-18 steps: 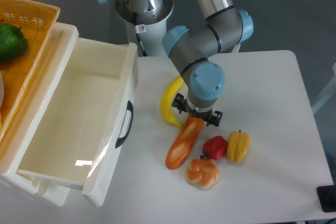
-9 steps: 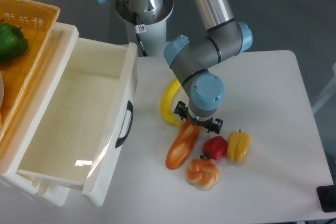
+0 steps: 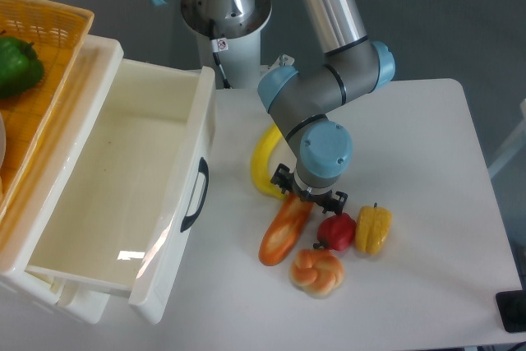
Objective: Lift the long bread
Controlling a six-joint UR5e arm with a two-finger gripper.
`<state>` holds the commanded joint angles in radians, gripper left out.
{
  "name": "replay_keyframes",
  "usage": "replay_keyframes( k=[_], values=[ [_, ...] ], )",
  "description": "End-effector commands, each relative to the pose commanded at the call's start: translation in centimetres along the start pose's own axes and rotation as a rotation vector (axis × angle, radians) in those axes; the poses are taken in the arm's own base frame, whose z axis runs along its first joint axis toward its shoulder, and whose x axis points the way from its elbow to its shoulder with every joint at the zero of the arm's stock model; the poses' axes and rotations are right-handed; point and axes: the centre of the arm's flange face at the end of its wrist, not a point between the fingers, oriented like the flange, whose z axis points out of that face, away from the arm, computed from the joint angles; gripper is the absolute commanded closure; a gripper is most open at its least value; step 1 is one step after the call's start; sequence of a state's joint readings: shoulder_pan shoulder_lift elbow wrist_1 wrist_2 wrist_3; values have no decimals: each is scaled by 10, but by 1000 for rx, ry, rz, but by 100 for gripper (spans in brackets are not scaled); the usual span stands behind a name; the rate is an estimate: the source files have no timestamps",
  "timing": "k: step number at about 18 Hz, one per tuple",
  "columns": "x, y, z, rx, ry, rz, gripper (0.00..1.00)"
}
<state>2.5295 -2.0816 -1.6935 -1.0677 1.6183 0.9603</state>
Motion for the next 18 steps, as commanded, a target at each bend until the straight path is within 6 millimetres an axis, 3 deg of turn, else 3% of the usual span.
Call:
replay_keyframes(
  k=[3,11,12,14,16,18],
  values=[
    [0,-1,0,-1,-1,-12,4],
    [-3,-9,-2,-5,-12,-37,36],
    [-3,-9,-2,-5,-12,-37,42],
    [-3,-9,-3,-4,-13,-40,68],
    [-3,-9,-4,-3,-14,-44,86],
    [-3,-9,-5,-4,-13,-39,98]
  ],
)
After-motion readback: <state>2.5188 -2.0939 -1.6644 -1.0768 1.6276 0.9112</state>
